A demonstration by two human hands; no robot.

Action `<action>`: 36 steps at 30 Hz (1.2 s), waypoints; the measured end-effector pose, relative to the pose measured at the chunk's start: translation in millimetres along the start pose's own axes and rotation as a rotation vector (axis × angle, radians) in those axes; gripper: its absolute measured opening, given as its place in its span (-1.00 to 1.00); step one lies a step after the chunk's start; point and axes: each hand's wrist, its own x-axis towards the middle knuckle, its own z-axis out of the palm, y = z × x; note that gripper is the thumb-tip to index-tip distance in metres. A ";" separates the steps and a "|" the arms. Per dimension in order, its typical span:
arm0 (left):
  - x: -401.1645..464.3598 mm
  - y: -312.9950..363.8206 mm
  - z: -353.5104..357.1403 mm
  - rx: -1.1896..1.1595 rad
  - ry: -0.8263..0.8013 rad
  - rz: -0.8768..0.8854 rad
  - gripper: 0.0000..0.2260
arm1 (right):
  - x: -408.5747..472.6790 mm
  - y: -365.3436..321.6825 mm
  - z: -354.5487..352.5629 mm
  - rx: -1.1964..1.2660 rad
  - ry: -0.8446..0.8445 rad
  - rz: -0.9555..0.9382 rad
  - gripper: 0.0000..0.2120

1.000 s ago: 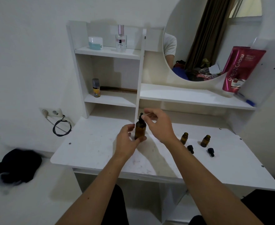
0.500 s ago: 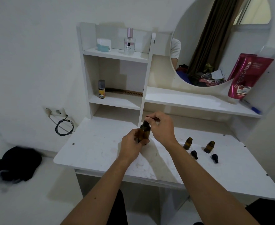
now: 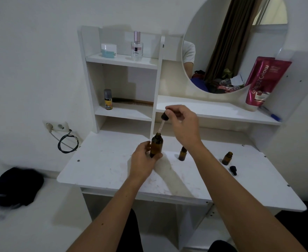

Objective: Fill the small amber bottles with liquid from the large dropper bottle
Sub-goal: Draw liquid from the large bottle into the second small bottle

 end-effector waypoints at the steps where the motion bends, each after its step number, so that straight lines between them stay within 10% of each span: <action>1: -3.4 0.2 0.0 -0.007 0.035 -0.003 -0.43 | 1.3 -3.2 -3.8 0.008 0.020 -0.005 -0.84; 6: -28.3 3.2 5.5 -0.042 0.118 -0.008 -0.56 | -1.9 -2.2 -27.5 0.011 0.077 -0.018 -0.85; 19: -53.0 38.3 96.4 -0.027 -0.292 0.165 -0.56 | -36.5 52.8 -127.1 -0.137 0.210 0.090 -0.85; 36: -13.6 50.5 163.9 0.052 -0.209 0.195 -0.74 | -35.8 86.0 -137.2 -0.145 0.227 0.079 -0.90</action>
